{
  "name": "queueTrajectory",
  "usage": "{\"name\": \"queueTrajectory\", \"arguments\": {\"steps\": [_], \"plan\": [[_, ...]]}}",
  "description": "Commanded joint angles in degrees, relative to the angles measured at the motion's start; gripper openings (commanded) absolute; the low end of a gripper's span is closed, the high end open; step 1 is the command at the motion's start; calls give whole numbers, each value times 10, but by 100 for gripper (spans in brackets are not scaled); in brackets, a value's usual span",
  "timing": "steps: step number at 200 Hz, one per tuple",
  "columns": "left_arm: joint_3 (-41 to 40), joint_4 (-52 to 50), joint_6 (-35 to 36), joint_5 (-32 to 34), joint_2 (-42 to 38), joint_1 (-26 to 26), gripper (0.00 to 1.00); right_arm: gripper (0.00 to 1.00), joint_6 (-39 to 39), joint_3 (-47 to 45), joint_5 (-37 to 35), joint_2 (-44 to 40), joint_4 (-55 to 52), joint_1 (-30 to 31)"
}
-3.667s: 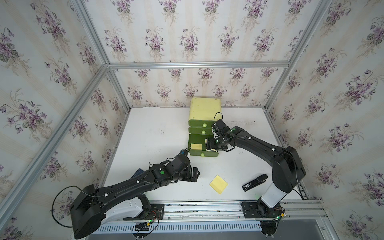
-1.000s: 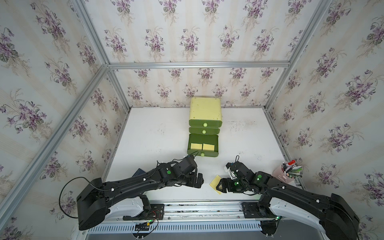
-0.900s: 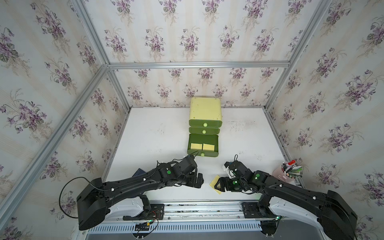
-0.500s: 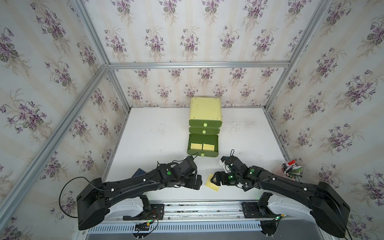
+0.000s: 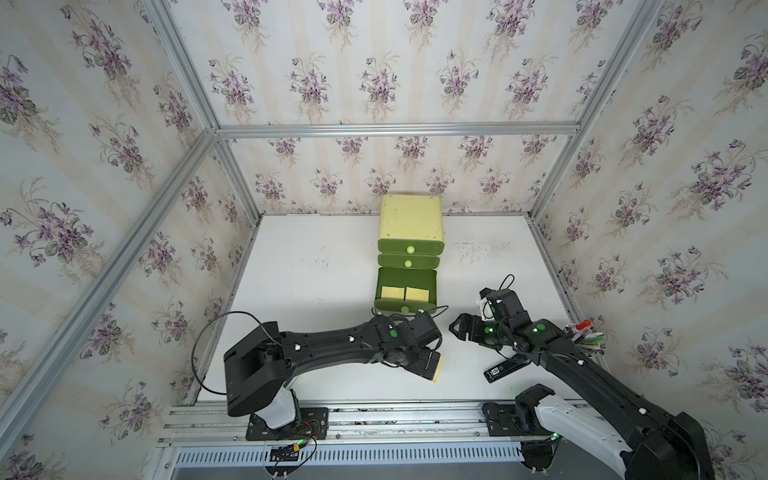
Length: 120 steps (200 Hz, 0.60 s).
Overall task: Please put the sticky notes in the drawer by color
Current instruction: Pick up the sticky notes from the center of the board.
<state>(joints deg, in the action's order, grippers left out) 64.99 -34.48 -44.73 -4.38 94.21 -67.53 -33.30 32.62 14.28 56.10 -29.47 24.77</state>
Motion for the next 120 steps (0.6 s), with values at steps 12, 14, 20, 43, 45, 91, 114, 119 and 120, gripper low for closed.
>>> {"name": "queueTrajectory", "arguments": {"steps": [12, 14, 20, 43, 45, 91, 114, 119, 120], "plan": [[47, -51, 31, 13, 62, -4, 100, 92, 22, 0, 39, 37, 47, -20], [49, -52, 31, 13, 65, -5, 100, 92, 24, 0, 41, 40, 47, -20], [54, -55, 34, 13, 70, -7, 100, 92, 28, 1, 44, 45, 46, -22], [67, -75, 35, 28, 89, -14, 100, 92, 35, -6, 44, 40, 44, -34], [68, -75, 35, 27, 90, -14, 100, 92, 35, -7, 44, 38, 45, -35], [94, -55, 48, 2, 131, -22, 100, 92, 49, -17, 68, 30, 51, -56], [108, -65, 52, 9, 157, -24, 100, 92, 50, -16, 69, 26, 51, -58], [110, -66, 54, 9, 162, -23, 100, 92, 50, -17, 69, 24, 51, -58], [110, -66, 54, 9, 163, -23, 100, 92, 49, -17, 69, 24, 51, -58]]}}
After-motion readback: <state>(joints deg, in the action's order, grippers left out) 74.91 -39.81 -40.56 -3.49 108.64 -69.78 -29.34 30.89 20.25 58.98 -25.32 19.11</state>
